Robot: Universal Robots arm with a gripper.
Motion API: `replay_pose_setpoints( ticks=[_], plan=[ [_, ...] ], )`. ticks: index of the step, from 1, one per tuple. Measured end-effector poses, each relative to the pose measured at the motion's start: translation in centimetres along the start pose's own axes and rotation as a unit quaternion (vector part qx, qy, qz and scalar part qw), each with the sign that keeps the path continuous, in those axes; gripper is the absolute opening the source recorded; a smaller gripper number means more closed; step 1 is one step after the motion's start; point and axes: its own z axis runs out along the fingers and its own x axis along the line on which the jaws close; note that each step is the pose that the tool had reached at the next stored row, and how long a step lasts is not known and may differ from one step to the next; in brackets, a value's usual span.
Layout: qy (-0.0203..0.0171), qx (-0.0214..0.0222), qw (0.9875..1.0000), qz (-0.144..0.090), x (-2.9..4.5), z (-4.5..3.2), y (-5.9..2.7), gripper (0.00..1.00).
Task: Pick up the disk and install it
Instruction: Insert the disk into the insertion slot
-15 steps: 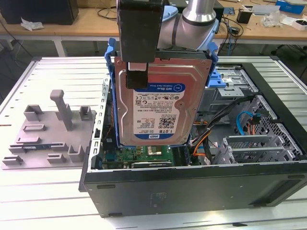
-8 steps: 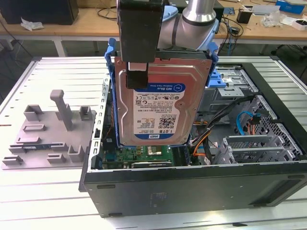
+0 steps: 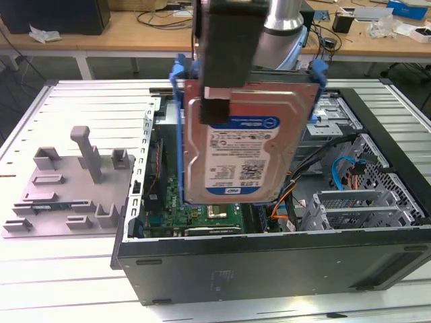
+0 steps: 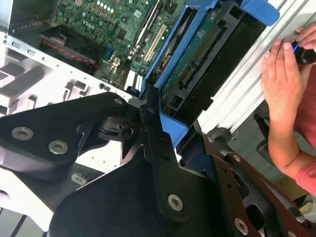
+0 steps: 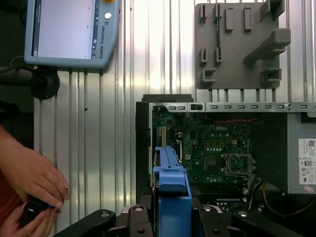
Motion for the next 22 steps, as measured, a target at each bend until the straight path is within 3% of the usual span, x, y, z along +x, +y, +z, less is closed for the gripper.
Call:
replay_pose_setpoints(
  ticks=[5,11,12,16,19,22],
  plan=[
    [-0.0015,0.0002,1.0000,0.000,0.01,-0.10,-2.40,0.36],
    [-0.0072,0.0014,1.0000,0.000,0.00,-0.22,-5.24,0.36],
    [-0.0101,0.0019,0.9999,0.000,0.00,-0.25,-6.20,0.36],
    [-0.0193,0.0033,0.9998,-0.001,-0.01,-0.33,-8.10,0.36],
    [-0.0308,0.0043,0.9995,-0.001,-0.01,-0.38,-9.56,0.36],
    [-0.0368,0.0049,0.9993,-0.001,-0.02,-0.44,-11.01,0.36]
  ],
)
